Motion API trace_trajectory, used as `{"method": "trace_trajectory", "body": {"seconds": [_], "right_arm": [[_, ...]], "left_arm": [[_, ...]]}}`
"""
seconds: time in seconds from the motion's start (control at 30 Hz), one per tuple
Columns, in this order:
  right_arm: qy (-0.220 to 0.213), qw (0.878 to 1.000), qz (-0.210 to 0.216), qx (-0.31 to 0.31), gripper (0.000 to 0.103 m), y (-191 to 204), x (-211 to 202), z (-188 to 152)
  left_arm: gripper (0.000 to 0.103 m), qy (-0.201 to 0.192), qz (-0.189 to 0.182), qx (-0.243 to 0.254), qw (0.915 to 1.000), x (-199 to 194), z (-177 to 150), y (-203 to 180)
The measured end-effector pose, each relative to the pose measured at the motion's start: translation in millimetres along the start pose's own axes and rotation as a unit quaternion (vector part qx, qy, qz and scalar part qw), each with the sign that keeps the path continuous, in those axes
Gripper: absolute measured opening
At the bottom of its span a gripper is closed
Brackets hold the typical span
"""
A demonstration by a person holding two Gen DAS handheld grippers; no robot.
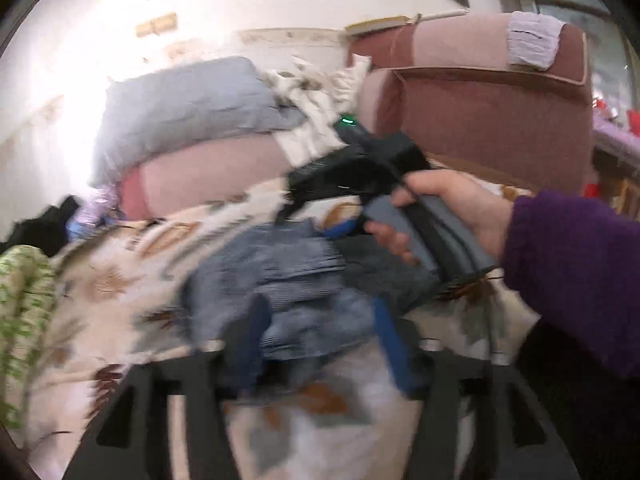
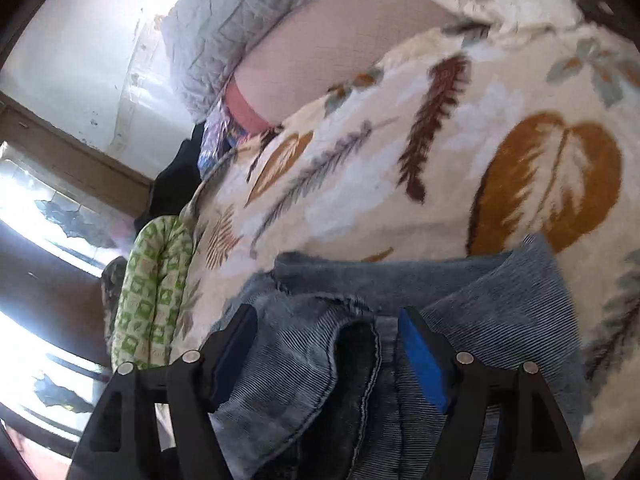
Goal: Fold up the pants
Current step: 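Lift the held jeans edge and fold it over the rest with both grippers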
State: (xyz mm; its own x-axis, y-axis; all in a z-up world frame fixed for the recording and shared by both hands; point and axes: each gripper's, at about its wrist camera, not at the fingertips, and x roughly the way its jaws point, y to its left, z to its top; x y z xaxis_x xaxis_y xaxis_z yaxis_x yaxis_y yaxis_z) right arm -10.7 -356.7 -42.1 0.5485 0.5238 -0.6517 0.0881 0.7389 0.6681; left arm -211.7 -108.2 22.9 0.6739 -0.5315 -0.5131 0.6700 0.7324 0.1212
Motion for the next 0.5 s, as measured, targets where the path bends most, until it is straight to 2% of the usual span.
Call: {"method": "trace_trajectory", "body": {"seconds": [0.17,0.23,0.27,0.3,0.4,0.5], "right_arm": [[0.007,1.000,0.025,-0.011,0.074,3,3,-3],[0.008,1.000,0.018,-0.020,0.061,6,4,-5],[0.011,1.000,0.007,-0.025,0.046,7,5,-7],[0.017,1.000,0.005,-0.025,0.036,5,7,-8],[0.017,0.999,0.006,-0.026,0.023,6,7,-9],[0.005,0.999,0.017,-0.039,0.020,17,3,-8]], "left_arm": [[0.072,0.042,0.037,-0.004,0.9984,16,-13,12],[0.072,0.047,0.062,0.007,0.9969,21,-19,16],[0.072,0.048,0.073,0.012,0.9961,23,-21,19],[0.072,0.051,0.081,0.016,0.9952,23,-24,22],[0.072,0.066,0.079,0.004,0.9947,26,-28,40],[0.072,0.067,0.069,0.008,0.9953,39,-26,48]]}}
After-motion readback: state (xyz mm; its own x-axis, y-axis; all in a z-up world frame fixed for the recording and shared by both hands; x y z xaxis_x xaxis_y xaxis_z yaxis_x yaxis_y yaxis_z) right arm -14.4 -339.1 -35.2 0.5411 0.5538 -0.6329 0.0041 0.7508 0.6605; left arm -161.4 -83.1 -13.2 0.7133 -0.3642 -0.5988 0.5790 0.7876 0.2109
